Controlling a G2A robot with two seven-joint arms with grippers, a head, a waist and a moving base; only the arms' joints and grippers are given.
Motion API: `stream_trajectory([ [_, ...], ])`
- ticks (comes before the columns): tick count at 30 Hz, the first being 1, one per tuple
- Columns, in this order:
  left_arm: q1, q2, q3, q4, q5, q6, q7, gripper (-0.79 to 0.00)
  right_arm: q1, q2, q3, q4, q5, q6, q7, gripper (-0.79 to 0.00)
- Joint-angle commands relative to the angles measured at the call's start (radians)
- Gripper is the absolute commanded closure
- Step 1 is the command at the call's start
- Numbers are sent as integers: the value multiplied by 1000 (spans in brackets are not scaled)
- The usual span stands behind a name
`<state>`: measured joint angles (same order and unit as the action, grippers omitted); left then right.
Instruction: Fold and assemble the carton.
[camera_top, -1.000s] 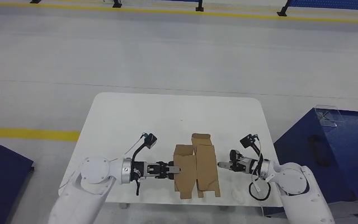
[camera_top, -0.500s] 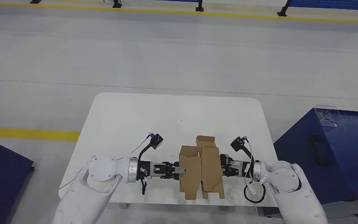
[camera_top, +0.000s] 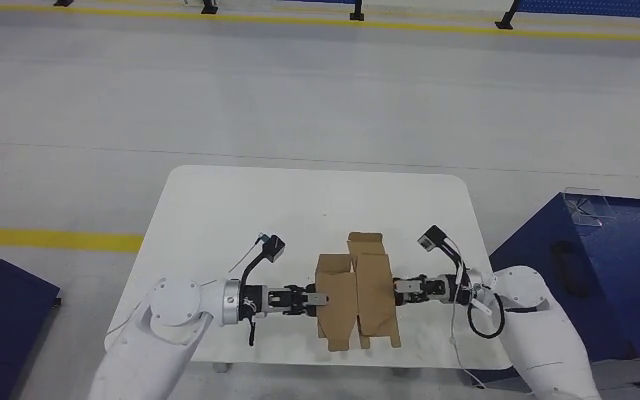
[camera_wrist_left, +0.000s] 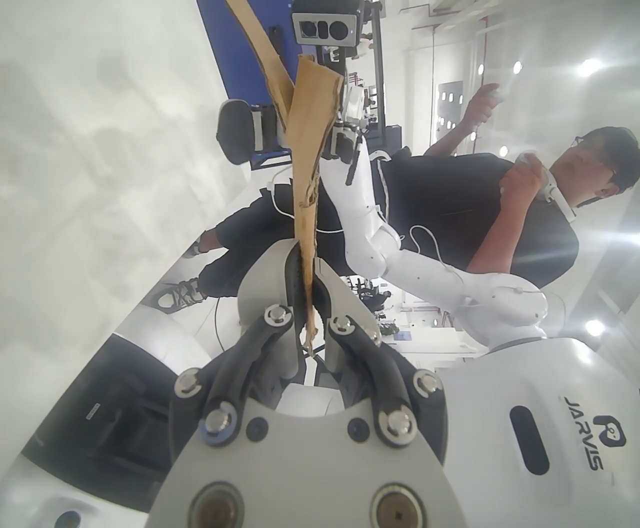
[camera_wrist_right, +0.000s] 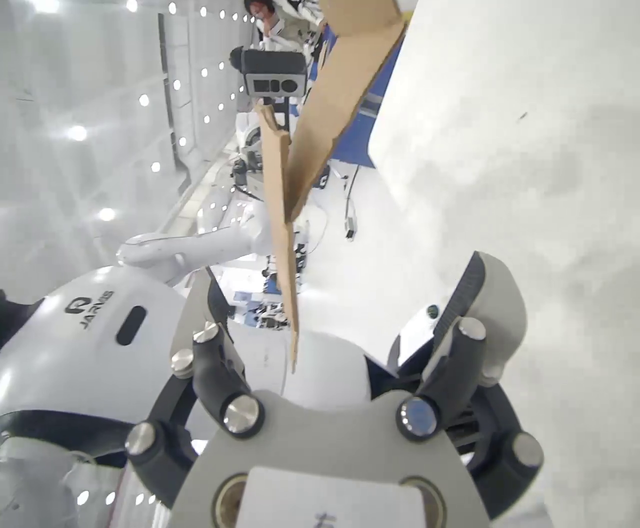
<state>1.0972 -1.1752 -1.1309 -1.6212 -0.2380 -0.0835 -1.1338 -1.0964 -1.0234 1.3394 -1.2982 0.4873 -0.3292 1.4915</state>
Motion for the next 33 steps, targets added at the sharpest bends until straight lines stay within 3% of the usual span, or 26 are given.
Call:
stream_trajectory([
  [1, -8, -2, 17, -1, -1, -2, 6, 0, 20, 4, -38, 16, 7, -8, -8, -785],
  [4, -16, -4, 29, -2, -14, -11, 15, 0, 38, 9, -90, 33, 20, -27, -27, -785],
  [5, -18, -4, 32, -1, -16, -12, 16, 0, 45, 11, -101, 39, 28, -32, -32, -653],
  [6, -19, -4, 34, 0, -18, -13, 15, 0, 49, 13, -112, 40, 43, -37, -37, -139],
  [7, -21, -4, 36, 1, -20, -12, 15, 0, 52, 15, -121, 40, 59, -39, -39, 0],
  [13, -30, -4, 48, 14, -33, -11, 13, 0, 43, 36, -157, -5, 117, -52, -52, 0],
  [15, -32, -4, 50, 15, -40, -11, 13, -74, 38, 45, -161, -22, 127, -63, -62, 0],
  [16, -33, -4, 50, 16, -47, -11, 11, -169, 34, 49, -163, -30, 136, -68, -68, 0],
  [21, -41, -1, 51, 10, -49, -3, 7, -363, 18, 73, -152, -65, 169, -79, -79, 0],
  [24, -47, 1, 46, -7, -23, 3, 22, -776, 4, 88, -143, -81, 177, -87, -87, 0],
  [27, -39, 8, 15, -24, -23, 3, 37, -785, -13, 102, -134, -92, 179, -103, -103, 0],
  [33, 31, 37, -132, -55, -40, -9, 45, -785, -22, 111, -127, -93, 171, -114, -113, 0],
])
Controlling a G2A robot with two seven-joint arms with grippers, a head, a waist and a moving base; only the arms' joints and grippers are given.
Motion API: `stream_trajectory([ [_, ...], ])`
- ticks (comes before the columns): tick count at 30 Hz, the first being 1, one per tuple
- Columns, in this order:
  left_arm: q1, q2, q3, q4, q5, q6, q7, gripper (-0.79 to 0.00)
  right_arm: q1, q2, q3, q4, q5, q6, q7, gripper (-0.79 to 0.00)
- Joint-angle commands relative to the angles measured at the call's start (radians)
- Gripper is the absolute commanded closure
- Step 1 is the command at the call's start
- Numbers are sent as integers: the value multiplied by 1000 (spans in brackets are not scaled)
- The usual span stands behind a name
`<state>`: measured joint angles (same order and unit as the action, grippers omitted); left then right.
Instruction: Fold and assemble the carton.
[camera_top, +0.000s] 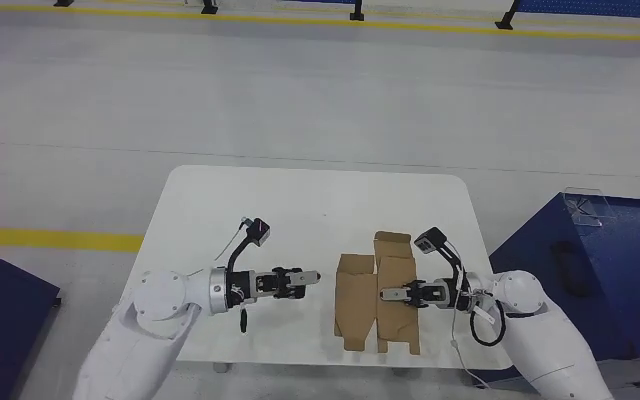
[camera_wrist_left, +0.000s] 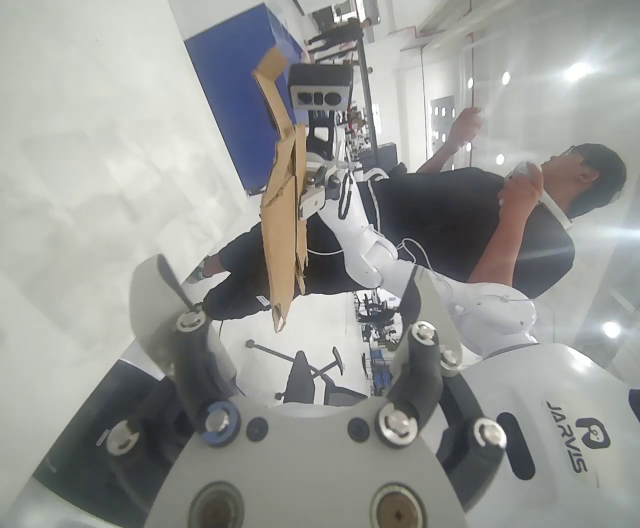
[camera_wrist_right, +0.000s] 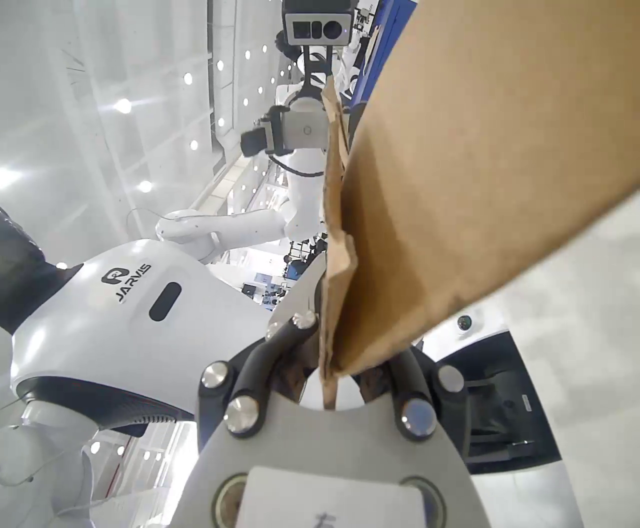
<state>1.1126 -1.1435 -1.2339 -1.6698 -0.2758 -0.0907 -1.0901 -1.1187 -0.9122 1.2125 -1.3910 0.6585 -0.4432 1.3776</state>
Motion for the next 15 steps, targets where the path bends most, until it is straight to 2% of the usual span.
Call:
stream_trajectory([
  [1, 29, 9, -51, -11, -6, -3, 2, -785, 0, 0, 0, 0, 0, 0, 0, 0],
  [5, 69, 21, -112, -26, -23, -16, 3, -785, 0, 0, 0, 0, 0, 0, 0, 0],
  [12, 83, 23, -113, -22, -26, -20, 13, -785, 0, 0, 0, 0, 0, 0, 0, 0],
  [15, 83, 23, -113, -22, -26, -20, 13, -785, -8, -1, 34, -30, 11, -35, -93, 0],
])
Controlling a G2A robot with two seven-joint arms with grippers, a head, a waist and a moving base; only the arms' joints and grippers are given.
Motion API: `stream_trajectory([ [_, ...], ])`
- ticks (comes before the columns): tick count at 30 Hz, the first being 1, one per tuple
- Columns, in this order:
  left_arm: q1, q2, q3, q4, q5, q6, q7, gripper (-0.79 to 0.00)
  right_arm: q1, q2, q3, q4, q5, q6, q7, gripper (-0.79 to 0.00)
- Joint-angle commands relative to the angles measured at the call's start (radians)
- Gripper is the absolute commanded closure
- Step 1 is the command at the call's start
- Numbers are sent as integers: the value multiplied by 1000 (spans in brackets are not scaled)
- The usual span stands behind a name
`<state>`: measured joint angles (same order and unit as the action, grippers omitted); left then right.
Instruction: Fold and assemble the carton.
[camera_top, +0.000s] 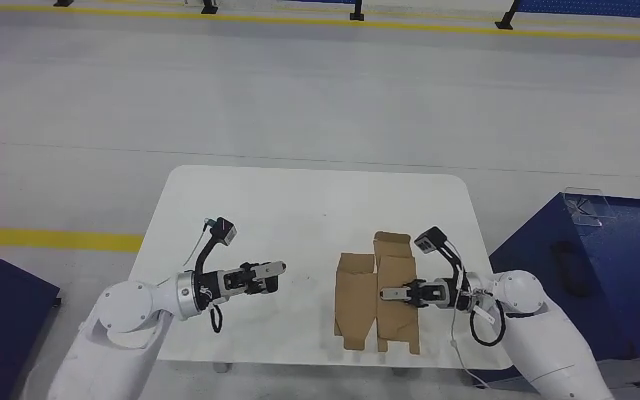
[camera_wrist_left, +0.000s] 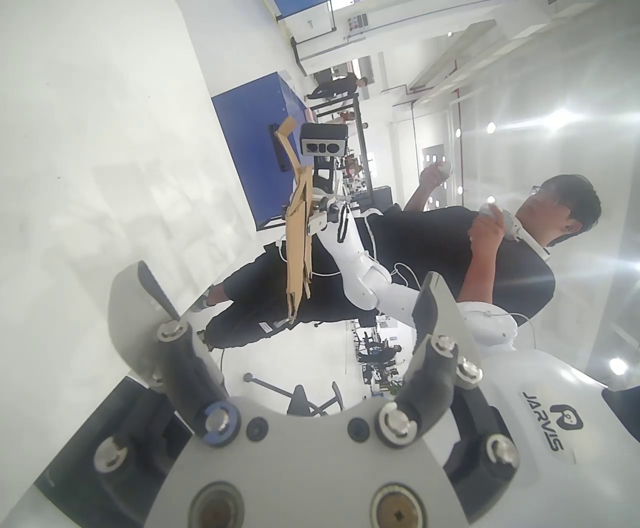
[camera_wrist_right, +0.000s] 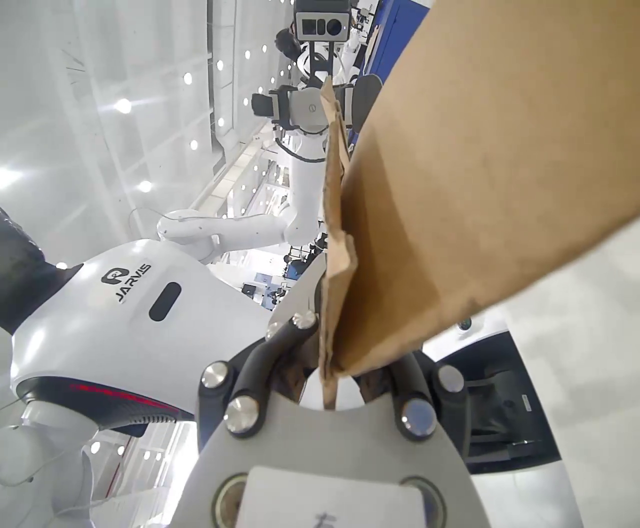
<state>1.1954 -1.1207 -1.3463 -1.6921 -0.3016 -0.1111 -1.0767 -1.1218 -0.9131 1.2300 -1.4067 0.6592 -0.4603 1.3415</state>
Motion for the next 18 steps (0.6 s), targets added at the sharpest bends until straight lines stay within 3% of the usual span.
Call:
stream_trajectory([
  [1, 0, 0, 0, 0, 0, 0, 0, -785, -10, 2, 40, -29, 14, -43, -77, 0],
  [9, 0, 0, 0, 0, 0, 0, 0, -785, -154, 29, 287, -276, -30, -198, -228, 0],
  [18, 0, 0, 0, 0, 0, 0, 0, -785, -357, 31, 442, -613, -128, -235, -373, 0],
])
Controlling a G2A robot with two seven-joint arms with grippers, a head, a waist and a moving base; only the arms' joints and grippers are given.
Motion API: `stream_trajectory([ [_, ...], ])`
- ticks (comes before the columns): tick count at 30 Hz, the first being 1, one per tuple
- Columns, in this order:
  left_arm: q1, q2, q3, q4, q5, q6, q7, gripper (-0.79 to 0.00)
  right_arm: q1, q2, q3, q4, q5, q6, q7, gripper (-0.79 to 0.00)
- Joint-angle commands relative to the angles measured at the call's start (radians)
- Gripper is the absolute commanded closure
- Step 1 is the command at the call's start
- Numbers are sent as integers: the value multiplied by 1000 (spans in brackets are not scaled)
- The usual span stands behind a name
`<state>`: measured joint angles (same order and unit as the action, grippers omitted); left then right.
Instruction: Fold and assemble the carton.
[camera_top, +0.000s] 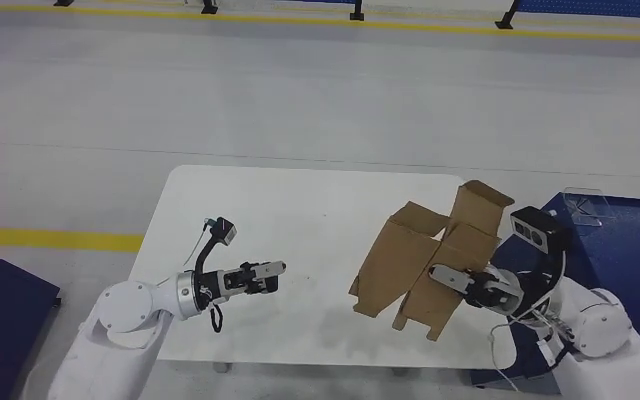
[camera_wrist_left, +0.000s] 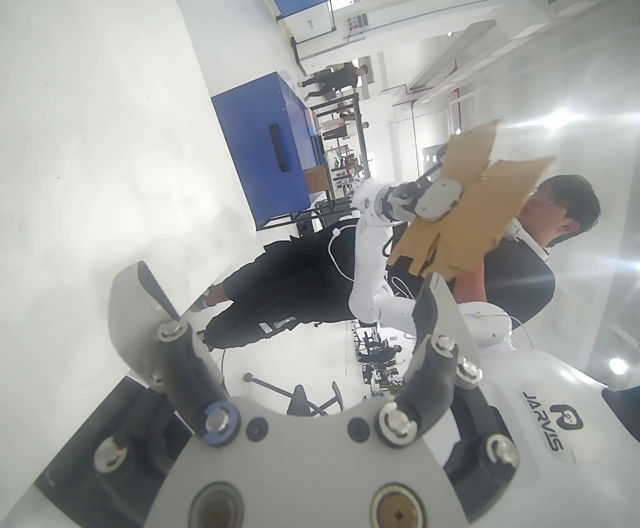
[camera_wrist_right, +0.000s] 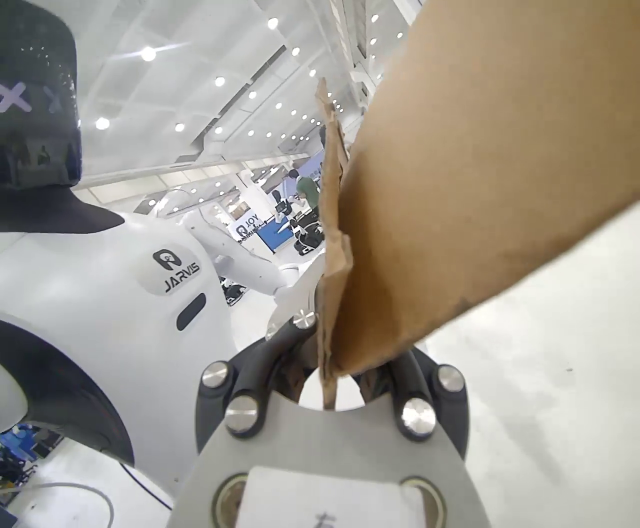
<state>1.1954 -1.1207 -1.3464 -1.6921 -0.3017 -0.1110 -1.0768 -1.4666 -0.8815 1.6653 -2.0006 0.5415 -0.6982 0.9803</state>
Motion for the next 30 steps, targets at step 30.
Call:
stream_trajectory([
  [30, 0, 0, 0, 0, 0, 0, 0, -785, 153, 6, -63, 183, 897, 1018, 166, 0],
])
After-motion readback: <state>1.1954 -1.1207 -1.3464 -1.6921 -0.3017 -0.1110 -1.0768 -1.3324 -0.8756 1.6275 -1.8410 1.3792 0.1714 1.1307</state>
